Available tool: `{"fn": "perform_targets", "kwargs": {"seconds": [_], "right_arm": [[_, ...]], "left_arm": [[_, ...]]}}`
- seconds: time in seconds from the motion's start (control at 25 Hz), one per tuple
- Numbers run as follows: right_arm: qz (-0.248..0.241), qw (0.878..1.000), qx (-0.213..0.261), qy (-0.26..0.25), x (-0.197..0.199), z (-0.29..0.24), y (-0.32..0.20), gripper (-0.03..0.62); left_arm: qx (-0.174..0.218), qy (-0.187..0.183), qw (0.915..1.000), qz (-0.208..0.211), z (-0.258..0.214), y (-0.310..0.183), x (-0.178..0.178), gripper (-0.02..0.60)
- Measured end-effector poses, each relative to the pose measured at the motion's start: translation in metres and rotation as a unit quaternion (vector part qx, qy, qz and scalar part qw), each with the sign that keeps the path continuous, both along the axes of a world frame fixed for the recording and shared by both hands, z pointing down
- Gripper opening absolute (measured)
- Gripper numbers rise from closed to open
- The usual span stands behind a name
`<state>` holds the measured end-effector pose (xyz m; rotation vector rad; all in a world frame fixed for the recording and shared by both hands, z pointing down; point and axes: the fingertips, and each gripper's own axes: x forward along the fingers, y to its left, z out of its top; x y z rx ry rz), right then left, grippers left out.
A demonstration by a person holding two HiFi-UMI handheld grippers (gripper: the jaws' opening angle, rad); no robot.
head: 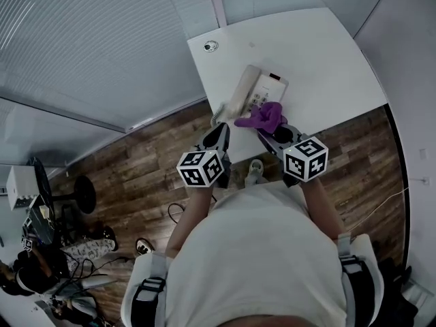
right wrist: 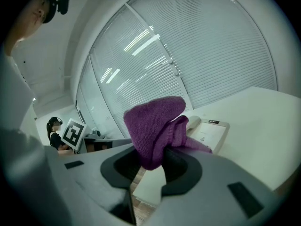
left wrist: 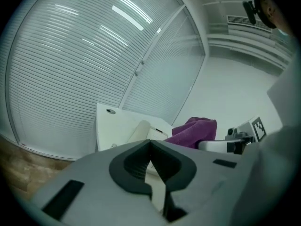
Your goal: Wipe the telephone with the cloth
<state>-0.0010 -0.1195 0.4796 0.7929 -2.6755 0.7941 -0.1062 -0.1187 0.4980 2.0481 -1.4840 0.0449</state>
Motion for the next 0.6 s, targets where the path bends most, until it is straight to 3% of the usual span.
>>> {"fn": "perform_targets", "kwargs": {"seconds": [0.6], "right_arm": [[0.021, 1.000, 0.015, 0.012, -0.009, 0.000, 0.086, 0.120]], "left_arm": [[-0.020, 0.006, 0.9998, 0.006, 0.006, 0.099, -0.005, 0.021]]}}
